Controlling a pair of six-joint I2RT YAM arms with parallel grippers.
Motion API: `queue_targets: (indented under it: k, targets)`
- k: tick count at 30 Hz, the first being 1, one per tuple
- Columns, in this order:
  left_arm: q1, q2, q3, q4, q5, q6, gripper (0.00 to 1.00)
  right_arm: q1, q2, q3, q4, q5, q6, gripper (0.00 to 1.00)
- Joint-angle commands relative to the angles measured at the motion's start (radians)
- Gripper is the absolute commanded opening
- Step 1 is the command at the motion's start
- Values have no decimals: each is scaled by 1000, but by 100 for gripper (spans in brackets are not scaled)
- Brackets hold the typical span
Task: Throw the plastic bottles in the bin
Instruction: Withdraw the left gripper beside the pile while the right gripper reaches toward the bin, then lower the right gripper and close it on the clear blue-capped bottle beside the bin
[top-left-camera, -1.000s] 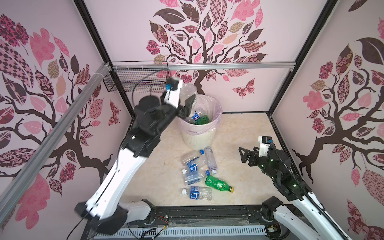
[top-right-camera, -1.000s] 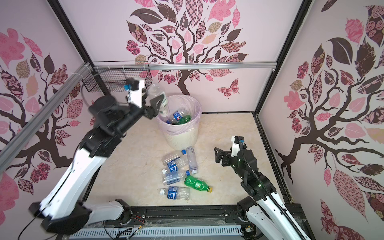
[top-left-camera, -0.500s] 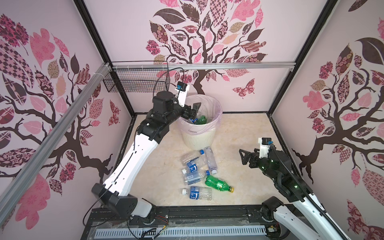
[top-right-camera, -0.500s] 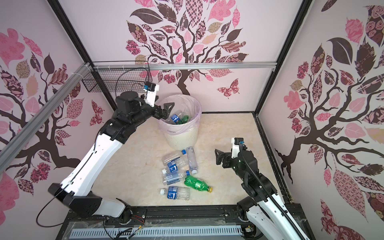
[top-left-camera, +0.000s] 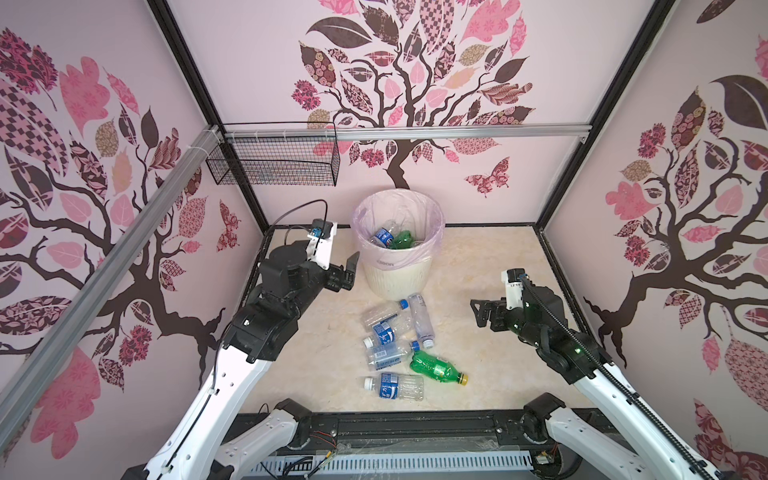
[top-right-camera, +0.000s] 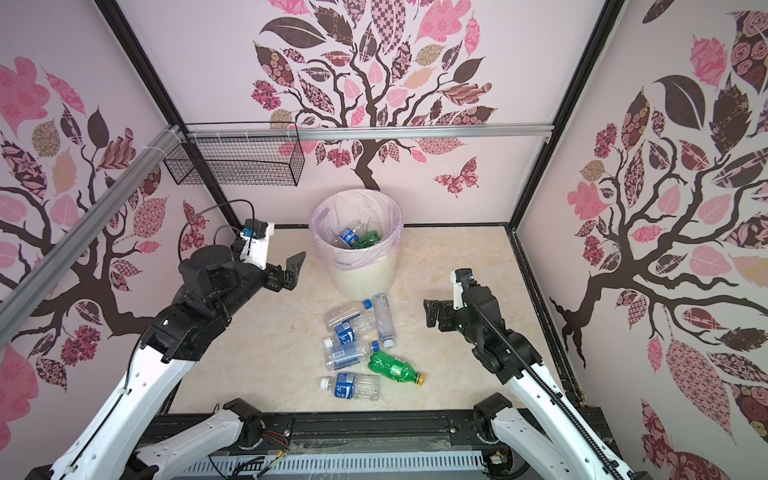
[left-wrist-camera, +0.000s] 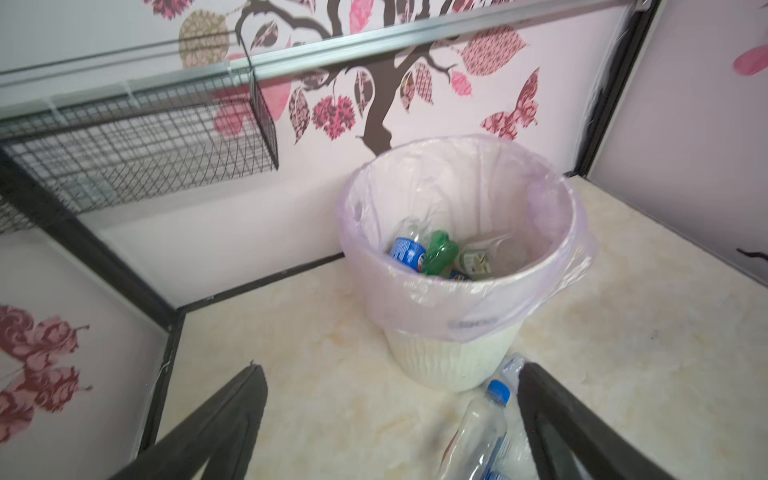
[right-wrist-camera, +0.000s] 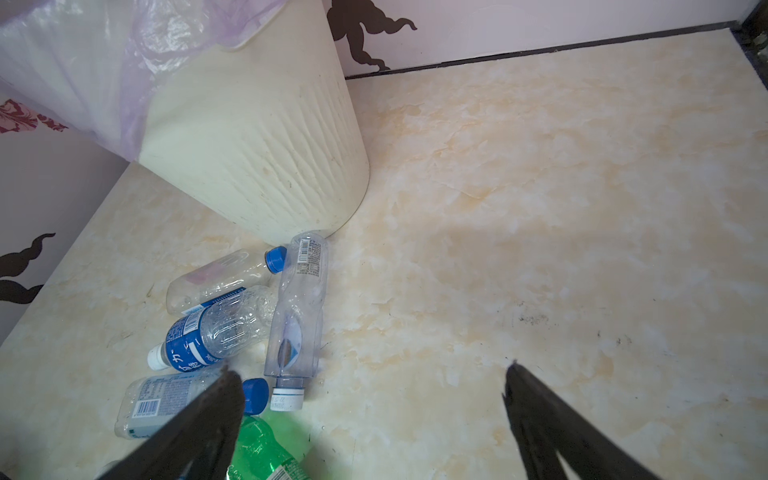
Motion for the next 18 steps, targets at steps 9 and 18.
queue_targets:
  k: [9, 18]
  targets:
    - [4, -214, -262, -92, -187, -53, 98, -2, 142, 59, -45, -166, -7, 91]
    - [4, -317, -372, -59, -154, -83, 98, 85, 318, 122, -32, -150, -24, 84]
